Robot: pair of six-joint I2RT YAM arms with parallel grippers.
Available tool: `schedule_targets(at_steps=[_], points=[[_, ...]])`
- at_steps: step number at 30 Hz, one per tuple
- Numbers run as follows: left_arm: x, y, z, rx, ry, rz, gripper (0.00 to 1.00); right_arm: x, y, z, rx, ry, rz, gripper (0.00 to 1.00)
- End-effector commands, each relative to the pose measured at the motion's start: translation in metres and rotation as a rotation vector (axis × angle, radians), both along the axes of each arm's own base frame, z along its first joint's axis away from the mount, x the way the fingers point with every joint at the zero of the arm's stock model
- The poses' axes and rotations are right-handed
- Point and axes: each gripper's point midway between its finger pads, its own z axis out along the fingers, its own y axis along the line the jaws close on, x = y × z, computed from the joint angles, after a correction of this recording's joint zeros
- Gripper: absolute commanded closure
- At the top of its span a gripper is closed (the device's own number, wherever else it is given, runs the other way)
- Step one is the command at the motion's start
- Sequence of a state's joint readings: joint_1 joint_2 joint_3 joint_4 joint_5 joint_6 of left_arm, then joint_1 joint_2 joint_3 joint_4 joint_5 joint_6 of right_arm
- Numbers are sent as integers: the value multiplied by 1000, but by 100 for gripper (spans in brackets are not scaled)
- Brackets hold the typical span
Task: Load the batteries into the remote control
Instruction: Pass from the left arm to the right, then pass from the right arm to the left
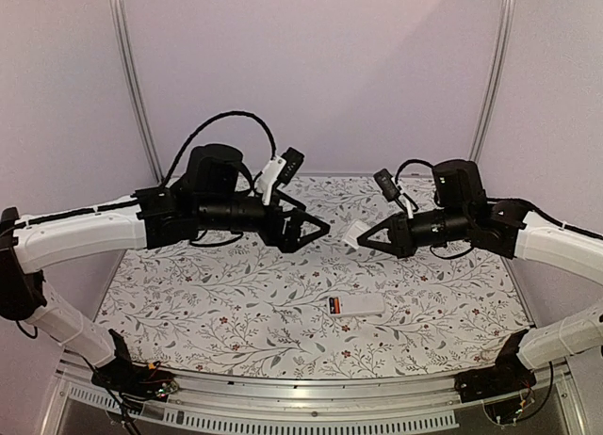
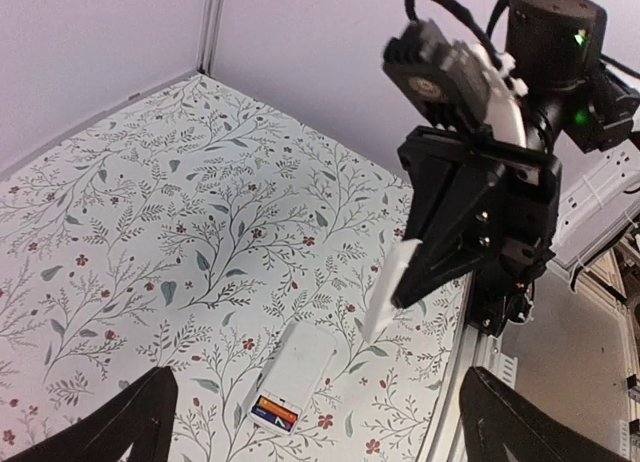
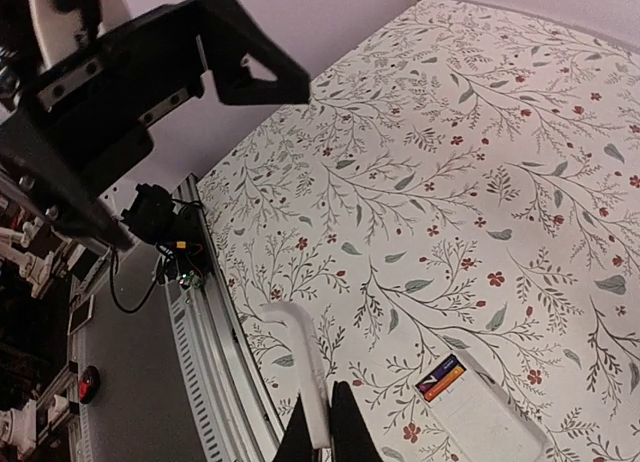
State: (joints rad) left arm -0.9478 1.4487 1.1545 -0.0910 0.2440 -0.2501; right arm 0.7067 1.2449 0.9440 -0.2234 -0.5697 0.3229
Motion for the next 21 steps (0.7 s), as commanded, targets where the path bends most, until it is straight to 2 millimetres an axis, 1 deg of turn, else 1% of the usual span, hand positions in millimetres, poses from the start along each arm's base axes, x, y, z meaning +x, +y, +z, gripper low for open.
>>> schedule_targets(at_steps=[1, 6, 9, 13, 16, 18, 21], points=[[-20, 26, 7, -23, 158, -63, 0, -37, 2, 6, -159, -362, 103, 100], [-63, 39, 29, -81, 253, -257, 0, -59, 6, 6, -279, -602, 174, 100], [-83, 44, 33, -63, 316, -337, 1, -77, 10, 10, -308, -731, 219, 100], [-111, 42, 28, -47, 425, -450, 1, -92, 17, 8, -417, -877, 270, 100], [-127, 37, 21, 0, 432, -495, 1, -98, 27, 7, -462, -946, 311, 100], [-128, 35, 14, 21, 435, -491, 2, -105, 32, 10, -452, -976, 332, 100], [-133, 30, 8, 44, 439, -506, 3, -110, 36, 15, -460, -1021, 351, 100]])
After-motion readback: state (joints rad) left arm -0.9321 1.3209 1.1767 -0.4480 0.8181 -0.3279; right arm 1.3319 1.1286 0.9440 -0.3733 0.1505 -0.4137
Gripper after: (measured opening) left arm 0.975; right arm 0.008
